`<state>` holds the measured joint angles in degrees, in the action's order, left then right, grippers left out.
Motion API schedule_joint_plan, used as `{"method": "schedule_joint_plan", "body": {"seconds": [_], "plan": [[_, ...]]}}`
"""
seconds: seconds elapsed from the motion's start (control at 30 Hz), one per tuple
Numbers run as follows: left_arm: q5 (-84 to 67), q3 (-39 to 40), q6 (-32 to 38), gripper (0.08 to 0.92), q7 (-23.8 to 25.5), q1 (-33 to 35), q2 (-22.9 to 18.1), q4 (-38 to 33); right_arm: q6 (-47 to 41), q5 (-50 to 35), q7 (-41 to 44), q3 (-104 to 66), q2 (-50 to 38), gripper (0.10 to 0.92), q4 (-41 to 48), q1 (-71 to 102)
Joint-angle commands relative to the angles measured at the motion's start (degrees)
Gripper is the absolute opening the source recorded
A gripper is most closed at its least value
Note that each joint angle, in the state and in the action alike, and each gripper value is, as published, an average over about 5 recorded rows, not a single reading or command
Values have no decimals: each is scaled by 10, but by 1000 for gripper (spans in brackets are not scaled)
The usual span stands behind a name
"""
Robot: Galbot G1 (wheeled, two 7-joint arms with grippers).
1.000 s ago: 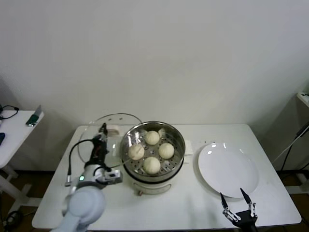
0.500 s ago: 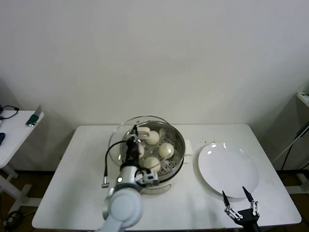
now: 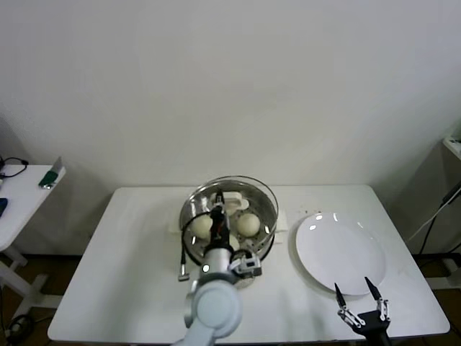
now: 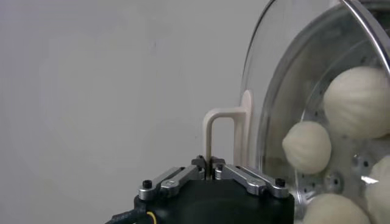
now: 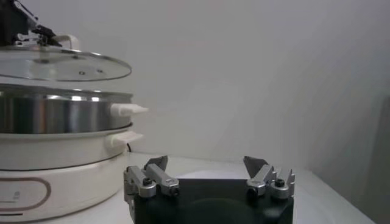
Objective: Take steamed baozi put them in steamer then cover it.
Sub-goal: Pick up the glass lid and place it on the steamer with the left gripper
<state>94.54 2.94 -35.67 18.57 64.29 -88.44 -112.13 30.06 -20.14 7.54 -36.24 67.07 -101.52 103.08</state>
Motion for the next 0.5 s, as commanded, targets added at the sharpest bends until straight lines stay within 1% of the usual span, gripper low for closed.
{"method": "schedule_joint_plan", "body": {"seconds": [0.03,0.5], "plan": [[33,9,3,137,-16,10,-33,33,4,-2,0,-1,-2,823,0,-1],[31,-13,8,137,-40,4,-22,67,18,-2,-4,-7,1,823,-2,0]]}}
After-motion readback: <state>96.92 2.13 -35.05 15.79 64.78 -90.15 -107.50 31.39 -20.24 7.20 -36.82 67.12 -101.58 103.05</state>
